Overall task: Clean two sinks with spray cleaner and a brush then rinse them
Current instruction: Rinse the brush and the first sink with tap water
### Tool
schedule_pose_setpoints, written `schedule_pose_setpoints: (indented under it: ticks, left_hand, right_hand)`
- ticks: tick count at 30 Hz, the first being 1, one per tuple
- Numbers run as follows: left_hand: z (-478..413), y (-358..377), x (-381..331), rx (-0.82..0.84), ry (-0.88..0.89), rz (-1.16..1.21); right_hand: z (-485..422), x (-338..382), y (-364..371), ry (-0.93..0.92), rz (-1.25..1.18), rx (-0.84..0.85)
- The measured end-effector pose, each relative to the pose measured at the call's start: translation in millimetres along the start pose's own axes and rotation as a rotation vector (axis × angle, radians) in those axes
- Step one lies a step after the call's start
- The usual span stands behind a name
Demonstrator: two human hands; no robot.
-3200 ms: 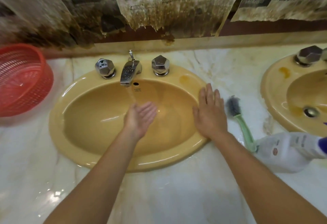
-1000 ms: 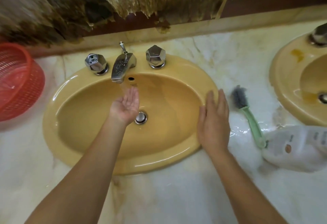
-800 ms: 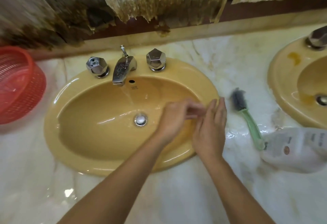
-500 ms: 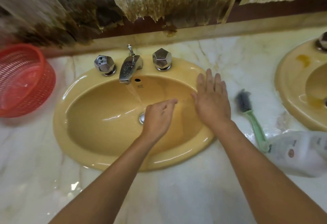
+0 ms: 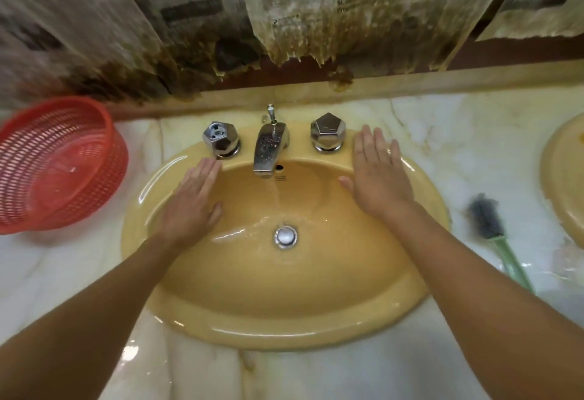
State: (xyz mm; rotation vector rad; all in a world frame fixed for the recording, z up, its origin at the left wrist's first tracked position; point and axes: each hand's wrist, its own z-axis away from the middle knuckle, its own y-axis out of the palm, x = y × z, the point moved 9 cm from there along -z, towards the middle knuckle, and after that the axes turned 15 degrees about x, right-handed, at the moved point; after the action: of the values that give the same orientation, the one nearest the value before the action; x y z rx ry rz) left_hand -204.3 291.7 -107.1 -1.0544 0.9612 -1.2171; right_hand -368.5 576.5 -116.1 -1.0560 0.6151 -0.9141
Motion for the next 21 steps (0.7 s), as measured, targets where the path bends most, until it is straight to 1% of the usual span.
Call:
schedule_pose_setpoints:
  ticks: [2,4,5,6,7,8,9,11,12,13,14,15,17,21]
  left_hand:
    - [-1,-4,14,-0.015,0.052,-0.036]
    - [-7,-7,23,0.001,0.106,-0.068]
    - [-11,-9,27,0.008,0.131,-0.078]
    - [-16,-10,30,0.01,0.154,-0.091]
    - [-19,-10,33,0.012,0.177,-0.104]
    - [-22,-10,35,0.011,0.195,-0.113]
    - [-23,-8,37,0.008,0.211,-0.117]
    - [-24,-6,36,0.018,0.229,-0.11]
    - [-24,-6,36,0.022,0.233,-0.105]
    - [-24,-6,35,0.022,0.237,-0.101]
    - [-24,-6,35,0.021,0.237,-0.09]
    - [-25,-7,36,0.018,0.233,-0.077]
    - [-26,-11,40,0.005,0.2,-0.049]
    - [-27,-15,44,-0.006,0.182,-0.01]
  right_hand:
    - [-6,19,-6,0.007,0.01,-0.038]
    - [18,40,-4,-0.007,-0.047,-0.185]
    - [36,52,-1,-0.051,-0.126,-0.249]
    - [51,65,8,-0.123,-0.274,-0.274]
    - [64,79,17,-0.19,-0.494,-0.25]
    - [68,91,30,-0.202,-0.79,-0.149]
    - [66,102,42,-0.156,-1.151,-0.009]
    - [55,130,66,0.041,-1.903,0.307]
    - [50,147,69,0.098,-2.208,0.417]
    - [44,158,66,0.151,-2.44,0.476]
    - [37,163,64,0.224,-2.592,0.477]
    - [33,165,59,0.29,-2.686,0.464]
    - [28,167,50,0.36,-2.759,0.451]
    - [37,173,32,0.322,-2.677,0.542]
